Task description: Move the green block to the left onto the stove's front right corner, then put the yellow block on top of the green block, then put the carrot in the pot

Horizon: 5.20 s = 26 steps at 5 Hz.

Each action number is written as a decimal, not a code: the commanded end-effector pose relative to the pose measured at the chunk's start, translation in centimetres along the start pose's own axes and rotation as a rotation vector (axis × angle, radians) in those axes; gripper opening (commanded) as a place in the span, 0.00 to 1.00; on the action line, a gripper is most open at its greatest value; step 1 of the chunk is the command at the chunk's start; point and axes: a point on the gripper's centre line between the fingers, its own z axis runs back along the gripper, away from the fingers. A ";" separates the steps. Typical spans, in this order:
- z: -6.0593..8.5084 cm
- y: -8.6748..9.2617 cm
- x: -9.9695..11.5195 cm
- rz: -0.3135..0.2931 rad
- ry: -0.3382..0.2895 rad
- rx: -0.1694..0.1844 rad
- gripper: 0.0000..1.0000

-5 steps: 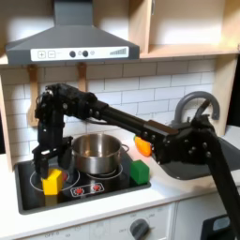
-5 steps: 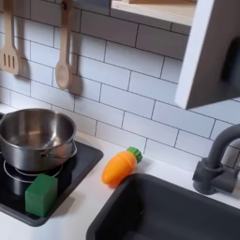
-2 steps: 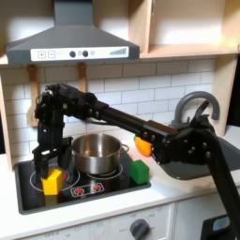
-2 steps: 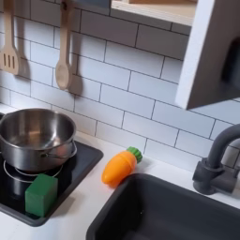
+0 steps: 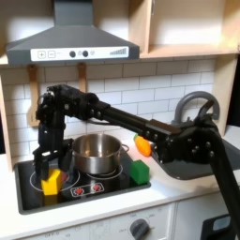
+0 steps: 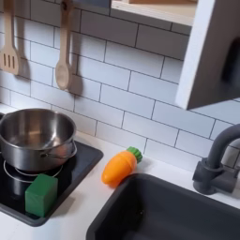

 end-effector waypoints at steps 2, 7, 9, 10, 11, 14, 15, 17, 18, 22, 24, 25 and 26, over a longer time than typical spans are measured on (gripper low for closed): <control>0.0 -0.2 -0.1 0.016 0.009 0.000 1.00; -0.2 1.4 1.2 -0.020 0.014 0.014 1.00; -0.1 1.3 0.6 -0.033 0.027 0.012 1.00; -1.2 1.3 0.2 -0.036 0.058 0.011 1.00; -2.0 1.2 0.2 -0.033 0.073 0.012 1.00; -2.2 1.3 0.4 -0.035 0.066 0.022 1.00; -2.2 1.4 0.5 -0.031 0.058 0.020 0.00; -2.1 1.5 0.7 -0.024 0.042 0.032 0.00; -1.8 1.4 0.7 -0.027 0.040 0.011 0.00; 2.3 1.2 0.4 -0.127 -0.036 -0.067 0.00; 2.3 0.3 -3.0 -0.205 -0.013 -0.101 0.00; 3.0 -0.1 -4.2 -0.228 -0.023 -0.114 0.00; 3.0 -0.5 -5.0 -0.238 -0.022 -0.126 0.00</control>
